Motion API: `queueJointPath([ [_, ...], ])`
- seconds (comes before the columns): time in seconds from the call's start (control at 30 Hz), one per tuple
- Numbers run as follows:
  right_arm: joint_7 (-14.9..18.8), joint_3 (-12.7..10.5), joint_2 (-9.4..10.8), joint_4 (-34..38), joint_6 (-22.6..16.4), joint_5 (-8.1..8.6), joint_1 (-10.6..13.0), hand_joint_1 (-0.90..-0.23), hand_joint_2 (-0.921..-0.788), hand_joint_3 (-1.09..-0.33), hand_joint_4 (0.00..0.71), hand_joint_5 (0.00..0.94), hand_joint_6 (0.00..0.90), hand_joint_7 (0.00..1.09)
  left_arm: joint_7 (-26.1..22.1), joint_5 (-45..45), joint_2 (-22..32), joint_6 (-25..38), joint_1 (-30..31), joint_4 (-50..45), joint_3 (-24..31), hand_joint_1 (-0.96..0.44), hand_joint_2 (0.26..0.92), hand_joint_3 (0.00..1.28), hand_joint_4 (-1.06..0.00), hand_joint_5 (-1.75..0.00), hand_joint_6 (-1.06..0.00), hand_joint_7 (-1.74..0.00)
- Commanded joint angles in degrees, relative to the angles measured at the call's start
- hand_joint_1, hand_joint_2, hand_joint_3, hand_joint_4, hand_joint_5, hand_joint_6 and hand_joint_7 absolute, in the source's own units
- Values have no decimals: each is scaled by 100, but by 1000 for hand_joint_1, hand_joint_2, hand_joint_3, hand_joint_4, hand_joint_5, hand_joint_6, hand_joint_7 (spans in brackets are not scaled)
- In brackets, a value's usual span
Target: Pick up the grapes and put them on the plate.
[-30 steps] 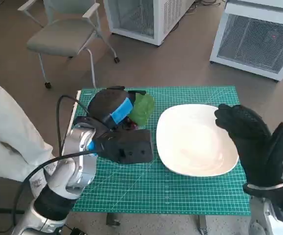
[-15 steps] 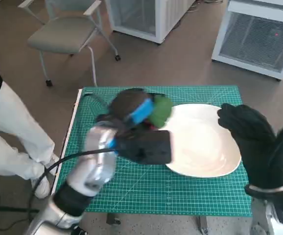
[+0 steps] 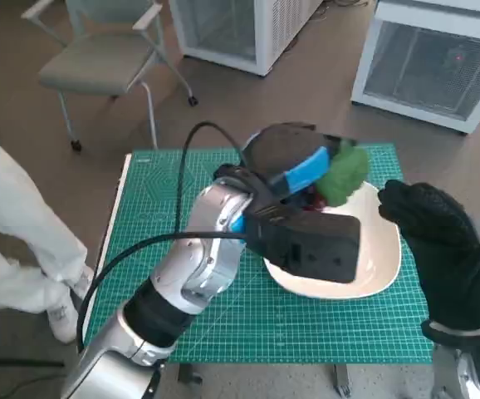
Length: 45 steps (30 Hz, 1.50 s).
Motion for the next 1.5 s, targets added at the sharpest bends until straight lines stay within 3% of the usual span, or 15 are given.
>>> queueJointPath([
  [0.03, -78, -22, 8, -13, -2, -82, 137, -353, -921, -609, 398, 814, 210, 997, 107, -100, -11, -225, -155, 259, 59, 8, 713, 611, -420, -1661, -553, -1200],
  [0.2, -107, -32, 24, 13, -63, -112, 166, -354, -921, -608, 401, 809, 211, 996, 193, -171, -101, -426, -246, 625, 32, 8, 645, 705, -415, -1718, -630, -1124],
  [0.47, -163, -23, 54, 31, -118, -159, 183, -355, -921, -607, 406, 804, 213, 992, 202, -291, -232, -521, -280, 1005, 27, 4, 675, 566, -552, -1560, -689, -1008],
  [0.6, -189, -36, 55, 43, -135, -176, 190, -355, -921, -606, 409, 801, 215, 990, 137, -419, -341, -595, -340, 1284, 49, 2, 730, 422, -629, -1434, -708, -973],
  [0.7, -214, -36, 56, 32, -131, -180, 198, -354, -921, -606, 411, 798, 217, 989, 121, -603, -418, -709, -389, 1524, 123, 2, 768, 347, -629, -1425, -730, -924],
  [0.83, -244, -26, 60, 10, -122, -186, 203, -353, -921, -605, 415, 795, 221, 988, -32, -906, -496, -813, -408, 1745, 241, 64, 862, 212, -602, -1342, -613, -969],
  [0.9, -255, -23, 59, 9, -121, -188, 203, -353, -921, -605, 416, 794, 222, 988, -186, -1032, -513, -829, -410, 1813, 274, 111, 868, 155, -541, -1078, -494, -659],
  [0.97, -261, -23, 56, 13, -123, -188, 203, -352, -921, -605, 417, 793, 223, 987, -336, -1098, -500, -827, -428, 1846, 270, 64, 841, 101, -403, -636, -376, -338],
  [1.03, -263, -24, 54, 16, -124, -188, 202, -352, -921, -604, 418, 792, 223, 986, -457, -1118, -467, -836, -467, 1878, 239, -9, 807, 60, -239, -321, -270, -170],
  [1.1, -265, -23, 53, 18, -125, -190, 201, -352, -921, -604, 419, 790, 224, 985, -519, -1114, -438, -870, -507, 1922, 209, -84, 777, 31, -112, -145, -184, -77],
  [1.23, -271, -18, 48, 17, -122, -190, 194, -352, -921, -603, 420, 788, 225, 984, -470, -1097, -441, -951, -545, 2029, 206, -200, 752, 9, -26, -34, -118, -20],
  [1.5, -270, -20, 29, 2, -102, -174, 191, -352, -921, -603, 423, 785, 226, 982, -405, -1297, -478, -1155, -505, 2133, 361, -325, 747, 3, 0, -1, -71, -1],
])
